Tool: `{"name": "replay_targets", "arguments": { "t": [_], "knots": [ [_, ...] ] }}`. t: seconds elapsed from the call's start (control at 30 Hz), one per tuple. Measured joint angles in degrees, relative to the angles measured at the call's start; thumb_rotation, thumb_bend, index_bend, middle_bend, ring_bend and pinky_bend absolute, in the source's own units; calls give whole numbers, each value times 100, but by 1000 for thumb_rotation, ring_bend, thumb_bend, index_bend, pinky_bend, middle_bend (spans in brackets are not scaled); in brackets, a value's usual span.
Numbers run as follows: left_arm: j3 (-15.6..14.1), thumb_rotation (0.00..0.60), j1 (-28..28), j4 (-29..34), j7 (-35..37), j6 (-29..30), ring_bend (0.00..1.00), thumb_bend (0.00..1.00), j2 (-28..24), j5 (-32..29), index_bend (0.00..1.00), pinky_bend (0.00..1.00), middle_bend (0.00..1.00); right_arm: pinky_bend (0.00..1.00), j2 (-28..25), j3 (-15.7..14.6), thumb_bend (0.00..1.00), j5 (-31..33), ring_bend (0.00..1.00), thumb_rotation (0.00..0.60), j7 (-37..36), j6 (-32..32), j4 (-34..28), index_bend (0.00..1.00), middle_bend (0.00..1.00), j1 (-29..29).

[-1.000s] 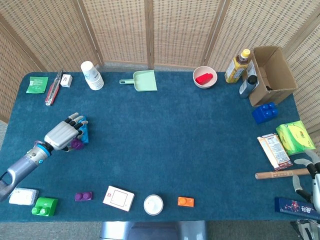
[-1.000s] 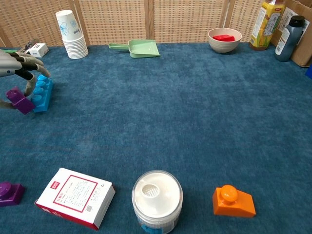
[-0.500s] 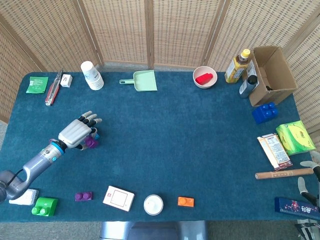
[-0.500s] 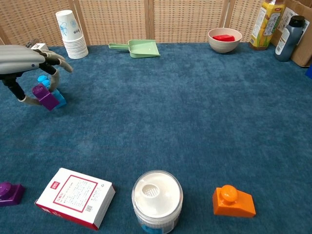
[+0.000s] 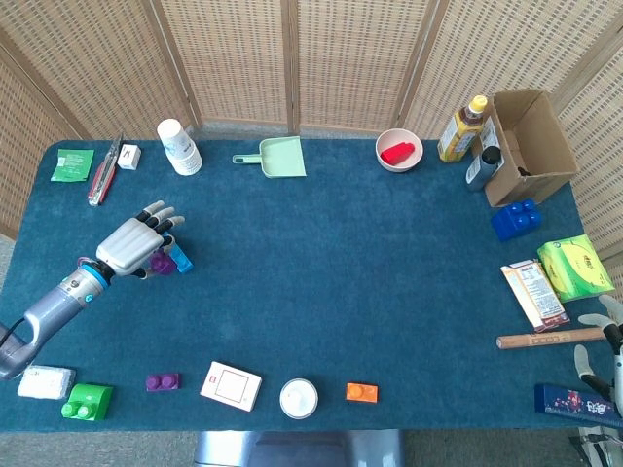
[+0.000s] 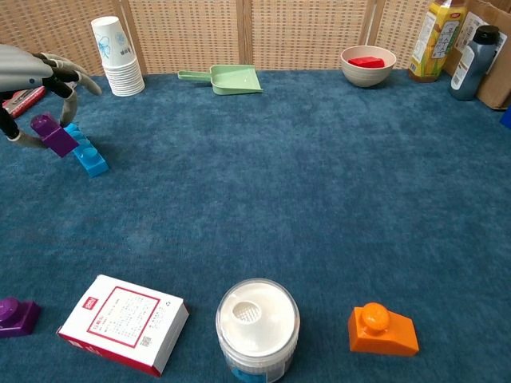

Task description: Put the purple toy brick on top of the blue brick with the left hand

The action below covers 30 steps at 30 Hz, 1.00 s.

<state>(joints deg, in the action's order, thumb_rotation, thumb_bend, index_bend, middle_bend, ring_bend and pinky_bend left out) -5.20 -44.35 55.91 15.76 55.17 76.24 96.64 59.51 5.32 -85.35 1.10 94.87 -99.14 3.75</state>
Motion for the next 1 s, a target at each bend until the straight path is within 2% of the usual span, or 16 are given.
{"name": "replay_targets", "arguments": {
  "t": [0.43, 1.0],
  "knots": [
    [-218, 600, -247, -746, 326, -88, 17, 316, 379, 294, 635, 0, 145, 187, -20, 36, 400, 69, 42, 600, 146, -14, -110, 354, 192, 4],
    [-340, 600, -407, -1121, 586, -212, 13, 315, 614, 310, 630, 0, 136, 187, -7, 65, 401, 115, 43, 600, 235, -47, -151, 355, 193, -7]
  ]
}}
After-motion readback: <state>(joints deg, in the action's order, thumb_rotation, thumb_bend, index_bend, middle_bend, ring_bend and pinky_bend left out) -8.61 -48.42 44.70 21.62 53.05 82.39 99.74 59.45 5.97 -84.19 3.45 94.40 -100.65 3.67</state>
